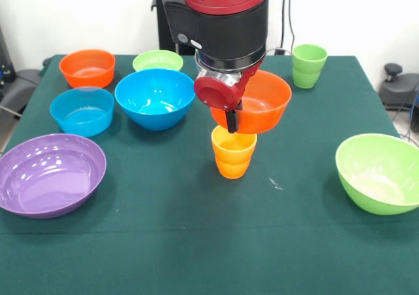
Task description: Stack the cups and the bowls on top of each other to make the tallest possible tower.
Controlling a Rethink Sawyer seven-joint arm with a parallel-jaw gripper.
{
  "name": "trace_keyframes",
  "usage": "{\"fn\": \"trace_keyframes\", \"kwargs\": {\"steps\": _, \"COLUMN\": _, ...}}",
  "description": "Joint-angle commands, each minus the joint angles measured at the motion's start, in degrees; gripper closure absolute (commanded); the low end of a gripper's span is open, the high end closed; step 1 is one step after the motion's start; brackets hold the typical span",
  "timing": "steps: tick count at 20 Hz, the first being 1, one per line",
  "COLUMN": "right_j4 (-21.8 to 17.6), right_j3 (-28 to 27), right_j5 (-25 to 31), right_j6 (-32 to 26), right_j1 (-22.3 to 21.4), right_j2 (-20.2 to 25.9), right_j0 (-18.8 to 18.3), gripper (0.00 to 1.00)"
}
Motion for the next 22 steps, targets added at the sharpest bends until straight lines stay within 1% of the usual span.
{"fn": "trace_keyframes", "kwargs": {"steps": 1, "right_j4": -3.87, "right_j3": 2.44, "right_j5": -0.84, "right_j6": -4.65, "right_j1": 1.68, "right_j2": -3.09, "right_j0": 0.86, "gripper": 1.0}}
{"fn": "trace_keyframes", "kwargs": {"steps": 12, "right_j4": -4.3, "right_j3": 0.88, "right_j5": -0.11, "right_j6": -4.75, "right_j1": 2.02, "right_j2": -3.15, "right_j0": 1.67, "gripper": 1.0}}
{"fn": "trace_keyframes", "kwargs": {"steps": 17, "right_j4": -4.4, "right_j3": -1.25, "right_j5": 2.07, "right_j6": -6.77, "right_j1": 2.38, "right_j2": -2.9, "right_j0": 1.79, "gripper": 1.0}}
{"fn": "trace_keyframes", "kwargs": {"steps": 22, "right_j4": -4.64, "right_j3": -1.94, "right_j5": 2.9, "right_j6": -7.62, "right_j1": 2.28, "right_j2": -2.85, "right_j0": 1.8, "gripper": 1.0}}
